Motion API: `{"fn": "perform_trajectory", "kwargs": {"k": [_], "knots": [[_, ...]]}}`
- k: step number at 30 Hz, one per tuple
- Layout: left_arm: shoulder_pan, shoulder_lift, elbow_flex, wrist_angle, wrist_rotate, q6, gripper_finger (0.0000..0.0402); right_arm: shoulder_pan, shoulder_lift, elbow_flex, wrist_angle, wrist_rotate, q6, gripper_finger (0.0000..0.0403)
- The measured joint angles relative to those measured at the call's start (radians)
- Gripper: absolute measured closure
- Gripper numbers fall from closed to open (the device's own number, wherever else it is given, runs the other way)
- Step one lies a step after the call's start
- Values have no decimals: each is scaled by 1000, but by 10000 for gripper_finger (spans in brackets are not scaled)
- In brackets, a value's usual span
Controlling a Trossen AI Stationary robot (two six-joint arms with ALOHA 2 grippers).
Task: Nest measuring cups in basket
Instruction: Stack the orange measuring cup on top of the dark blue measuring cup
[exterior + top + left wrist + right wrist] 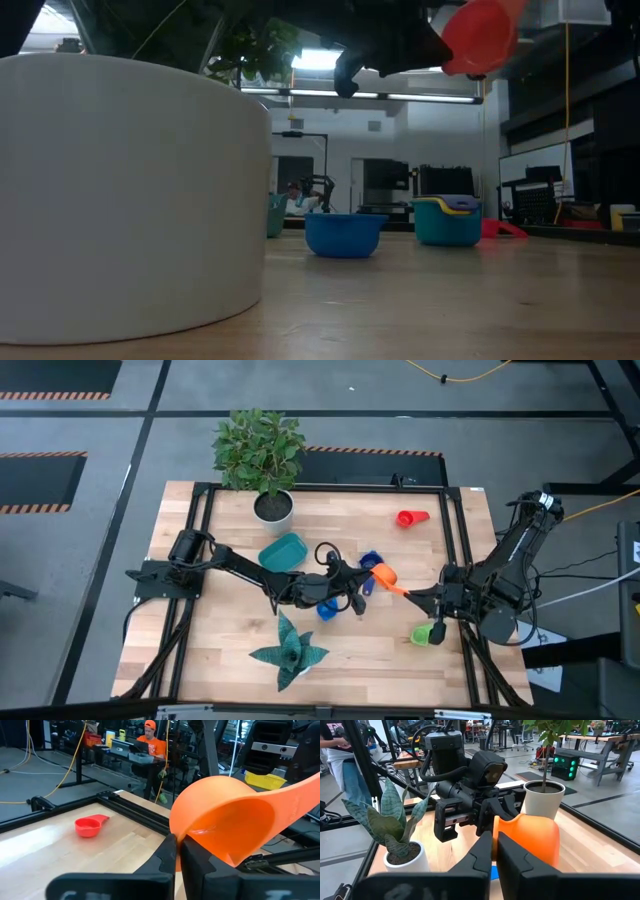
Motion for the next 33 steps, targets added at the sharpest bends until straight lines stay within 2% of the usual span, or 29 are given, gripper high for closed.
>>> {"fn": "perform_trajectory", "kwargs": {"k": [6, 16, 19, 22, 25, 27, 33], "knots": [[3, 0, 0, 6, -20, -11, 397, -2, 0, 0, -1, -16, 21, 369], [3, 0, 0, 6, -14, -10, 399, -6, 0, 0, -1, -155, 23, 364], [3, 0, 0, 6, -13, -8, 399, -6, -8, 0, -2, -247, 12, 364], [3, 0, 0, 6, -4, 17, 399, -5, -44, 0, -3, -419, -23, 364], [10, 0, 0, 27, 57, 87, 399, -5, -103, 0, -16, -574, -32, 364], [22, 0, 0, 62, 110, 138, 399, -5, -151, 0, -51, -626, -33, 364], [84, 0, 64, 34, 265, 177, 399, -5, -338, 0, -244, -640, -37, 364]]}}
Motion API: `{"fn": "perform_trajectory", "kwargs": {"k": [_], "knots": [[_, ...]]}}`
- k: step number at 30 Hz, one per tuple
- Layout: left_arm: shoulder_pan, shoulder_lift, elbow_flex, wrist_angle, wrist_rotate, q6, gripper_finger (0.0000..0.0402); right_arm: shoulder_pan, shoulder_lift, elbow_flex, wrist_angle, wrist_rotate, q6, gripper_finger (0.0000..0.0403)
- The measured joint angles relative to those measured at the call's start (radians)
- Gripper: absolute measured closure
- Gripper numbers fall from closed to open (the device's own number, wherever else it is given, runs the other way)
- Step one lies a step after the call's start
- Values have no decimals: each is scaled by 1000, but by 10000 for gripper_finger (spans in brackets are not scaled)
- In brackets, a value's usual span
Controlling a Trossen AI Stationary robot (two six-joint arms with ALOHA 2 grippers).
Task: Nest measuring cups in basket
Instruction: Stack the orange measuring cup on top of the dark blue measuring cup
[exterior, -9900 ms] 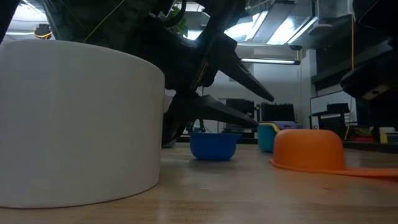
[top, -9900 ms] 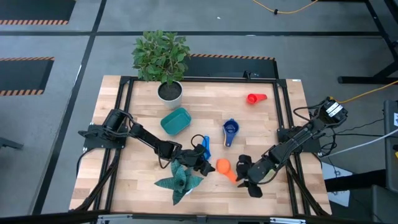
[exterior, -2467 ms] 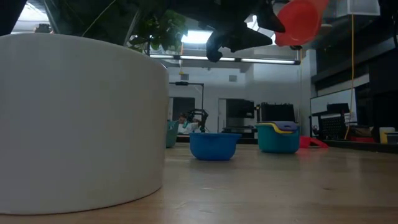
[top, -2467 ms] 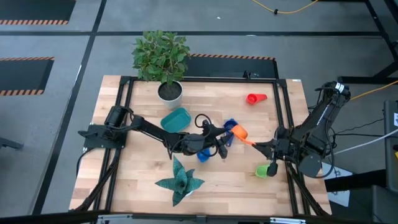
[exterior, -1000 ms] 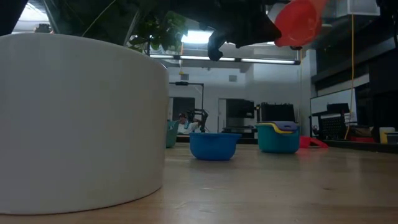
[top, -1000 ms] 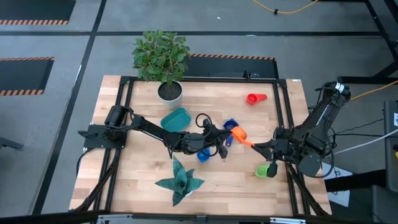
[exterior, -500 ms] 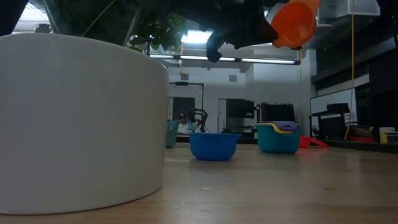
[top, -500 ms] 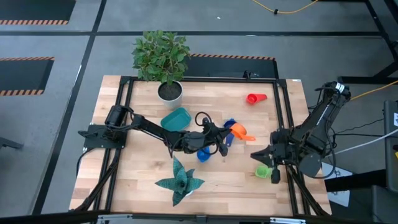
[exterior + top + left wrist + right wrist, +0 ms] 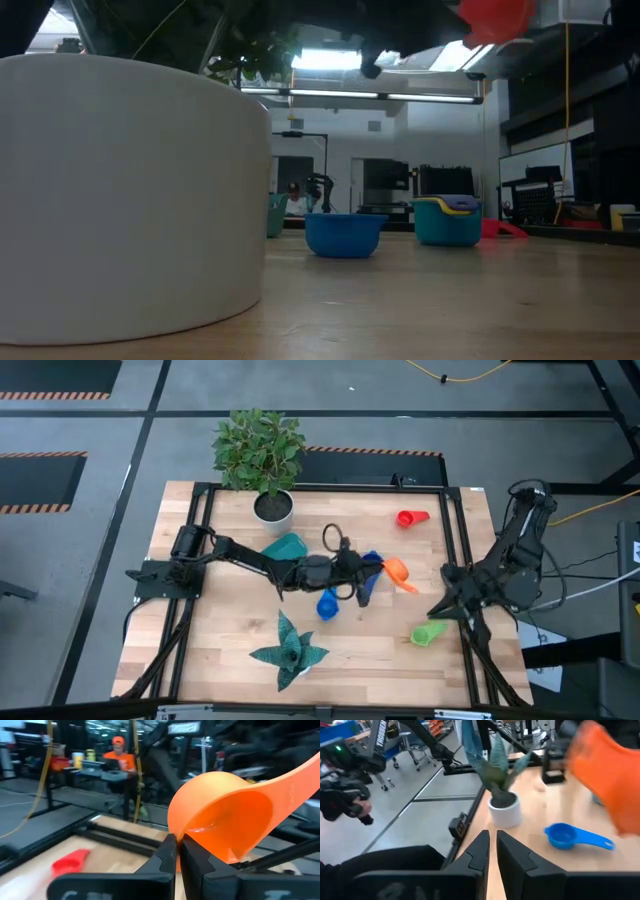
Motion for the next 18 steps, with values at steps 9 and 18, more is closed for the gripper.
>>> {"fn": "perform_trajectory", "kwargs": {"k": [9, 18], "knots": [[115, 0, 261, -439, 227, 132, 399, -8, -235, 0, -285, 35, 38, 363], [217, 0, 476, -773, 376, 302, 398, -33, -290, 0, -406, 95, 55, 363]]}}
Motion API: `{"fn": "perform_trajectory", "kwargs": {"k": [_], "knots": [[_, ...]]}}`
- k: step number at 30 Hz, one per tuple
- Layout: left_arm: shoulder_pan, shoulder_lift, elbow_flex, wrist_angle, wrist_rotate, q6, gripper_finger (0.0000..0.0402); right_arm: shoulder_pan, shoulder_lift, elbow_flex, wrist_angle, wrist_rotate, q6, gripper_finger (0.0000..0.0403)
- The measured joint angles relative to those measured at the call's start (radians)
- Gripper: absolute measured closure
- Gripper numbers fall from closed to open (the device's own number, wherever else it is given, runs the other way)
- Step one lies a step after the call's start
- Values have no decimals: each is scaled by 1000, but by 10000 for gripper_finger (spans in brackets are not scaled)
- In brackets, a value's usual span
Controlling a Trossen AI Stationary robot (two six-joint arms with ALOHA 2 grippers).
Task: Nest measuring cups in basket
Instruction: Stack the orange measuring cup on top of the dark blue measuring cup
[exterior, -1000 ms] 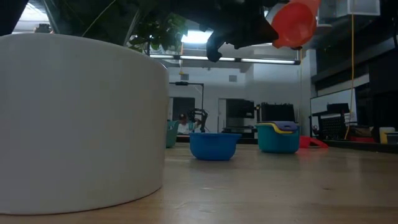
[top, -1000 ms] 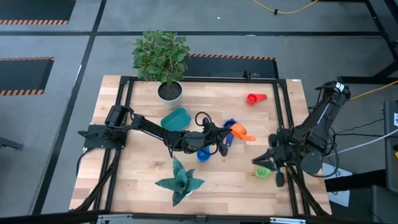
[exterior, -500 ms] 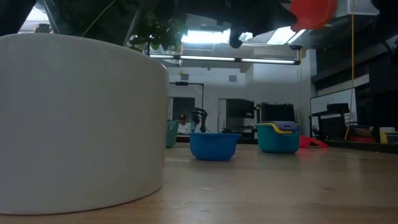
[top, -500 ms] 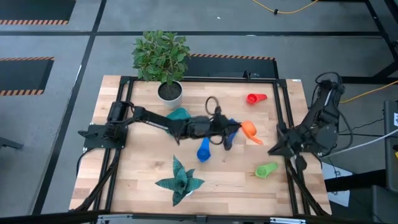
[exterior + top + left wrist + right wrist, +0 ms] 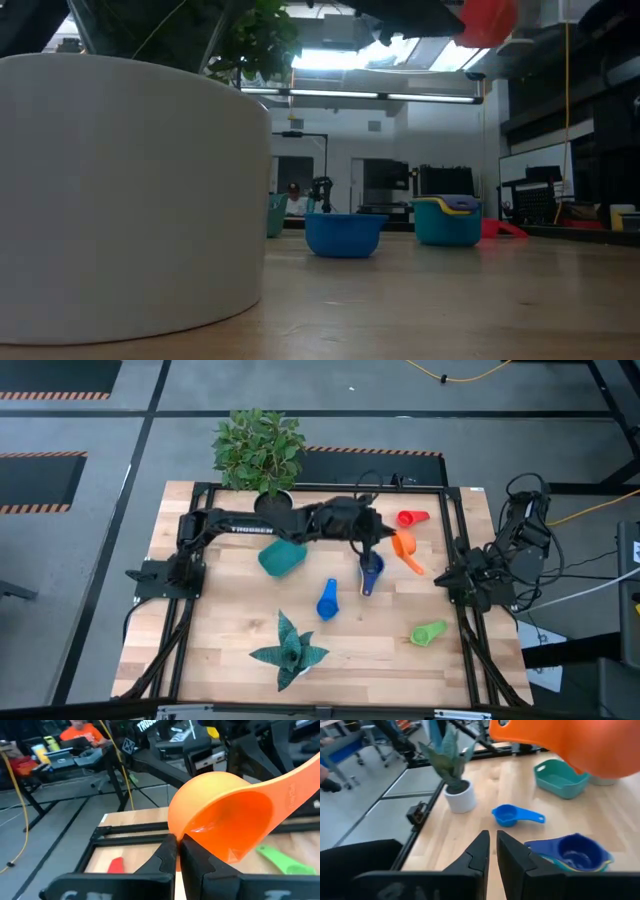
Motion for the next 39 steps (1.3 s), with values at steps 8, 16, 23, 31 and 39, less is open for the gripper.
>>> {"fn": "perform_trajectory", "kwargs": {"k": [8, 16, 23, 31, 39], "knots": [[69, 7, 10, -151, 124, 37, 398, -27, 0, 0, -64, 109, 32, 363], [72, 52, 7, -257, 194, 39, 398, -69, -1, 0, -116, 192, 34, 363], [58, 118, 8, -266, 216, 77, 398, -87, 4, 0, -116, 192, 35, 363], [50, 137, 9, -296, 179, 169, 398, -86, 64, 0, -117, 192, 83, 363], [50, 137, 9, -364, 129, 172, 398, -86, 192, 0, -114, 289, 138, 363]]}}
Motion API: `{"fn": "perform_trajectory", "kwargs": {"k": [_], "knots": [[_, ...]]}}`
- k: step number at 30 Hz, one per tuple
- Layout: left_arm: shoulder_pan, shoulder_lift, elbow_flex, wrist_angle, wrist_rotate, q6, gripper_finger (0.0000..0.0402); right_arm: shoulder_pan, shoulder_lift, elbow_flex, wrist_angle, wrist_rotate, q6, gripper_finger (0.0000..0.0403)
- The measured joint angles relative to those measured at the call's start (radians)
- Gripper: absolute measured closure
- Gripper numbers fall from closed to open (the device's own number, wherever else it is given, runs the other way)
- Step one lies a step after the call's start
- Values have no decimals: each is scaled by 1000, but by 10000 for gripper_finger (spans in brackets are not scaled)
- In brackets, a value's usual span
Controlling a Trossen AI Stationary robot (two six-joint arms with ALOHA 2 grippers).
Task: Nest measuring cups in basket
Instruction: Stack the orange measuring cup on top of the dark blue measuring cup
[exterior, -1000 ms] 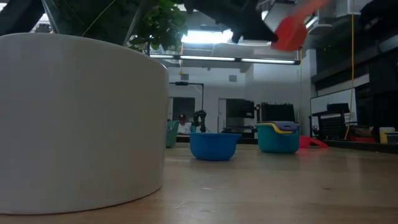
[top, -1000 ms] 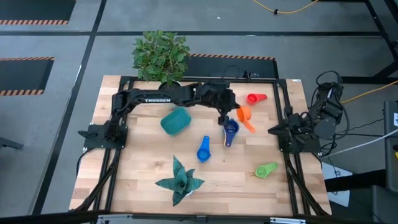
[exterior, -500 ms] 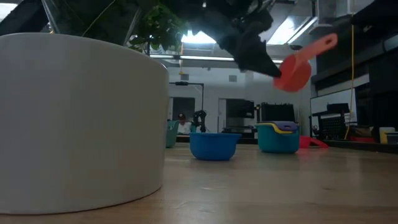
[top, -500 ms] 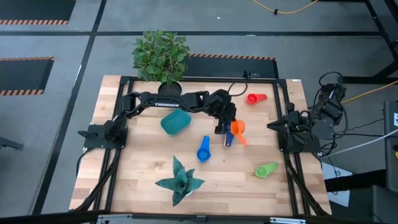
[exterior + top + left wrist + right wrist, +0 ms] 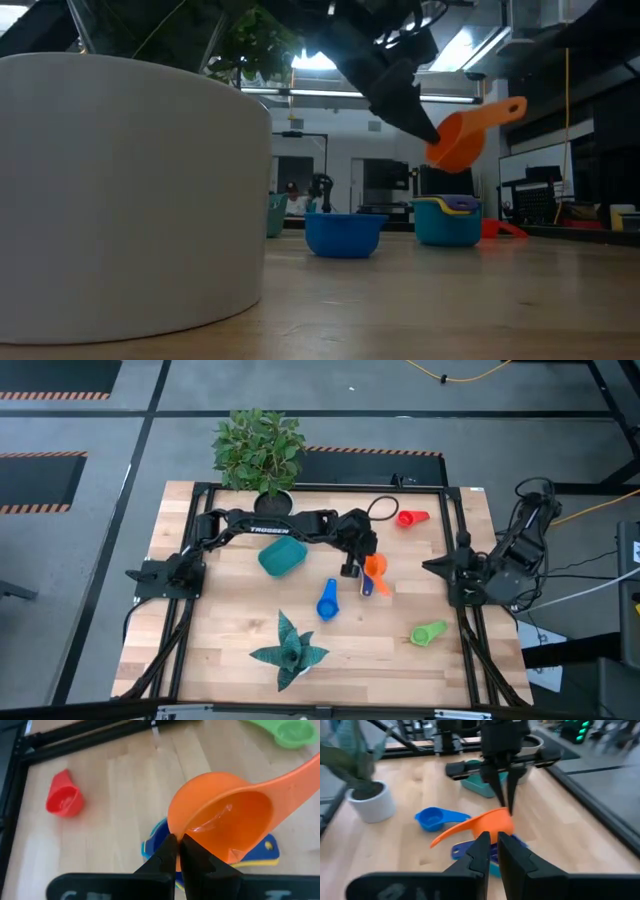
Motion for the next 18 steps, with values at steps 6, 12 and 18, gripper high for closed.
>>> {"fn": "perform_trajectory", "kwargs": {"k": [6, 12, 18], "knots": [[1, 0, 0, -8, -29, 42, 393, -29, 90, 0, 1, 49, -1, 363], [0, 0, 0, -25, -28, 49, 390, -123, 140, 0, 5, 2, -16, 364], [1, 0, 0, -31, -28, 49, 389, -216, 171, -42, 181, -114, -149, 364]]}}
